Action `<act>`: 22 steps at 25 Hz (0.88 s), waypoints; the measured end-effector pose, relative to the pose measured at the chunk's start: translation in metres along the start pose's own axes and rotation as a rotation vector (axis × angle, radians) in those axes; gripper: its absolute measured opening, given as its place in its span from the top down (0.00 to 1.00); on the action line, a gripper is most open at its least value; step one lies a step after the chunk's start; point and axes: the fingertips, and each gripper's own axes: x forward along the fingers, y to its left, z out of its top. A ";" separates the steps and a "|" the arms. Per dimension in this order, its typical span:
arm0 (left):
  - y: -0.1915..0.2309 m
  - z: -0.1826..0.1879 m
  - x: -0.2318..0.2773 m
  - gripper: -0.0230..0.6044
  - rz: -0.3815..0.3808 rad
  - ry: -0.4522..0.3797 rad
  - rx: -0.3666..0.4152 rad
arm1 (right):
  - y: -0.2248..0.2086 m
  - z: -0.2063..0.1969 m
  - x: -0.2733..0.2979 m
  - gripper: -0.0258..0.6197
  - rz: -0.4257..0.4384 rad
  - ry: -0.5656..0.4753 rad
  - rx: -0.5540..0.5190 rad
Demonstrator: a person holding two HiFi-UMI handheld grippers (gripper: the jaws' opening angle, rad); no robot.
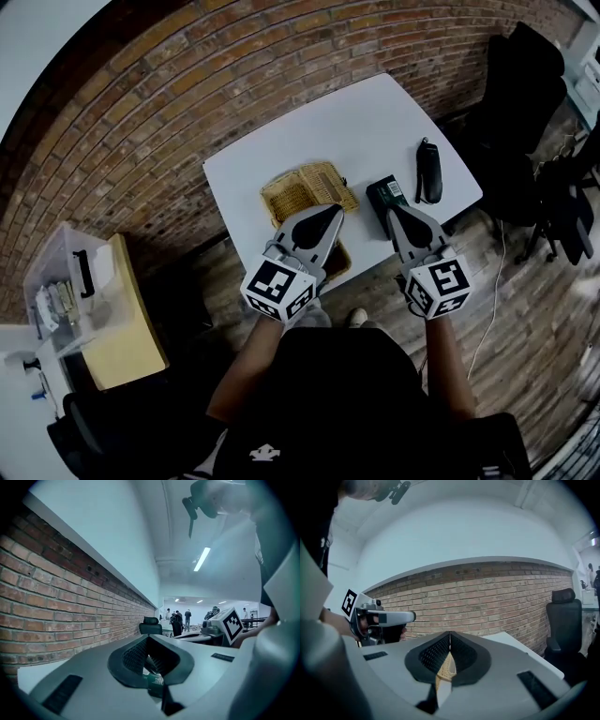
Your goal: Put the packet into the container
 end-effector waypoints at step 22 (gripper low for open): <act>0.005 -0.020 0.029 0.95 -0.101 0.057 -0.028 | -0.087 -0.138 0.055 0.42 -0.177 0.390 0.008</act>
